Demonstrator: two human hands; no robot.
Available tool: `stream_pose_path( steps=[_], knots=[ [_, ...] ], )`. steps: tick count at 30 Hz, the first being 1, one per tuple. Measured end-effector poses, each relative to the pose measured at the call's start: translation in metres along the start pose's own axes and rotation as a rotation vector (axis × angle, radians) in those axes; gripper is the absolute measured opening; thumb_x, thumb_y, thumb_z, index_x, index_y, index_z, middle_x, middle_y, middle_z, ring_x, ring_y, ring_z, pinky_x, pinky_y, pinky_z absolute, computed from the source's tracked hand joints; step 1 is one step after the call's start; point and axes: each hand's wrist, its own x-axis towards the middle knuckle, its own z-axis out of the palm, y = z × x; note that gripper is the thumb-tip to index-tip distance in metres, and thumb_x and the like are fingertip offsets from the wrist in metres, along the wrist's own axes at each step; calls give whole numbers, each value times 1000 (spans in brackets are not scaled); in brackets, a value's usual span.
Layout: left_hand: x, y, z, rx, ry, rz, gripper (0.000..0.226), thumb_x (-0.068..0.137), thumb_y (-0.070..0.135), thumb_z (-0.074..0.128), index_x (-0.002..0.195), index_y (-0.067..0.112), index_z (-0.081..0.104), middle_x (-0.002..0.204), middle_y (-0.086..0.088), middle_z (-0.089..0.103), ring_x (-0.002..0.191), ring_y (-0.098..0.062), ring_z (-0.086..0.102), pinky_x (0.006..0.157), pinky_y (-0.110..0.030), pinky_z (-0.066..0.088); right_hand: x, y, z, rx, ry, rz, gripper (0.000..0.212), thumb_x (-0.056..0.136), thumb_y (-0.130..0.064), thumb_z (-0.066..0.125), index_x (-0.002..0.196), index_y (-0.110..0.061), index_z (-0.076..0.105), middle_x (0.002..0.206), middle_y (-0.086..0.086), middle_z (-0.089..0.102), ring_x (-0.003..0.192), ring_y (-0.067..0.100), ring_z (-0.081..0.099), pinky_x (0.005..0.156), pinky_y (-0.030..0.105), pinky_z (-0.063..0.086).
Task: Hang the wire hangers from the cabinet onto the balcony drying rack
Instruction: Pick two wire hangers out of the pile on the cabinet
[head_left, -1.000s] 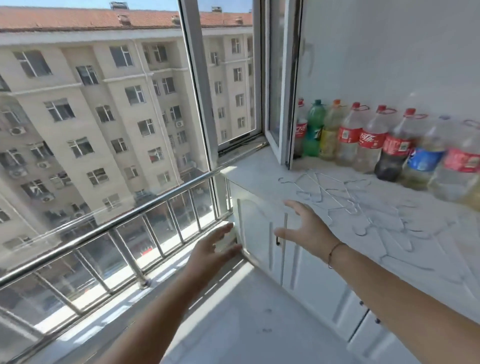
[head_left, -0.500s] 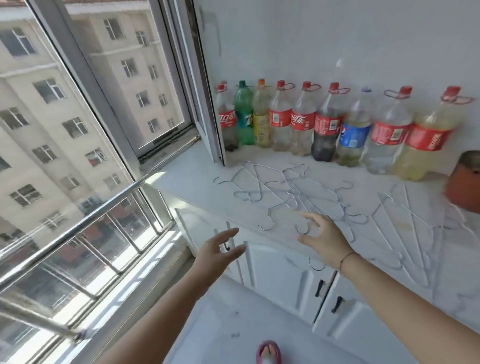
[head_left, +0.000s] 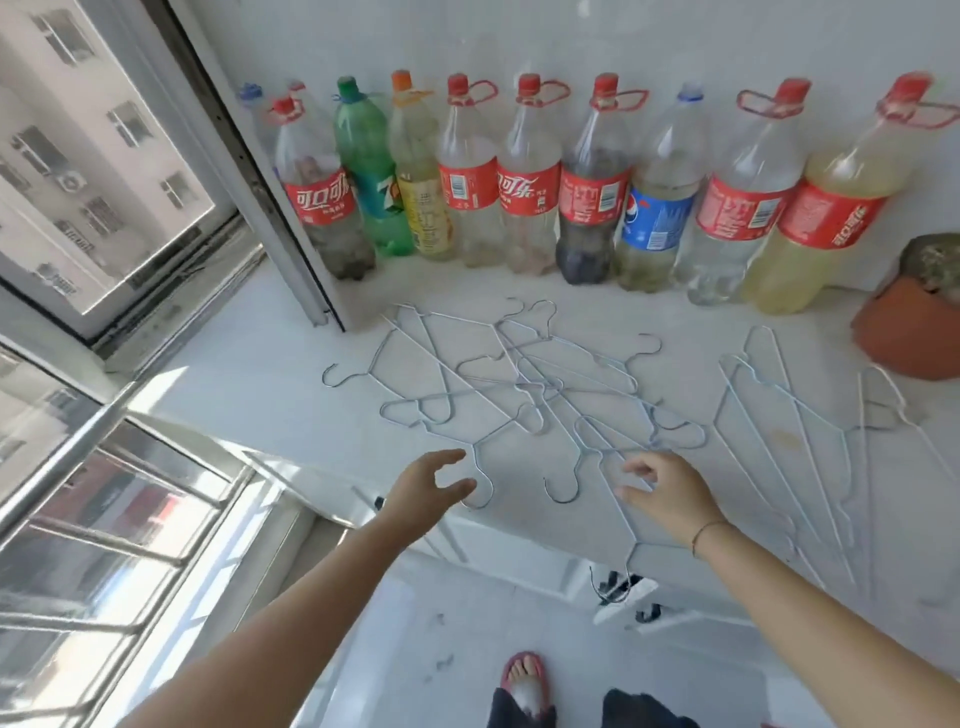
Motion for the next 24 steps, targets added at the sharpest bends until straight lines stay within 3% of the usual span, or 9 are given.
stream_pose_path(
  steps=[3,6,8,14,17,21,24],
  knots=[
    [25,-1,3,142,-3,9,45,84,26,67,128,19,57,131,1,56,121,-19,52,99,-29,38,-7,22,6,-101,-89,47,21,69,-15,75,80,-25,60,93,2,59,89,17,57,81,25,44],
    [44,-4,1,232,-2,2,41,85,21,65,125,20,59,129,2,57,111,-29,57,90,-36,46,-15,34,11,-166,-168,66,22,68,-21,75,78,-30,57,88,-7,52,86,12,52,81,23,42],
    [55,-8,1,312,1,29,40,84,16,65,124,19,60,128,-1,59,114,-26,55,98,-36,42,-17,39,12,-199,-179,60,22,70,-22,74,79,-30,56,85,-11,48,85,10,50,78,21,40],
    [80,-13,7,514,19,93,34,81,15,68,115,19,66,113,-8,59,108,-29,53,96,-34,38,-14,44,15,-255,-119,12,20,72,-14,70,70,-30,58,74,-15,46,85,17,58,78,29,47],
    [88,-12,11,571,51,119,27,80,14,68,106,18,70,109,-9,59,106,-30,52,95,-33,36,-12,47,18,-288,-93,-35,5,73,-17,70,73,-20,66,70,-19,40,87,18,58,80,30,45],
    [95,-11,14,572,95,146,14,79,12,69,92,15,73,102,-10,60,101,-32,54,90,-35,41,-16,50,24,-328,-60,-82,3,78,-18,67,79,-16,66,80,-14,47,91,17,55,85,34,42],
    [96,-9,11,516,115,190,10,80,11,69,88,14,74,98,-8,62,98,-30,54,86,-35,42,-20,51,23,-197,23,-101,10,77,-11,68,75,-19,63,78,-14,51,85,15,56,82,32,45]
  ],
)
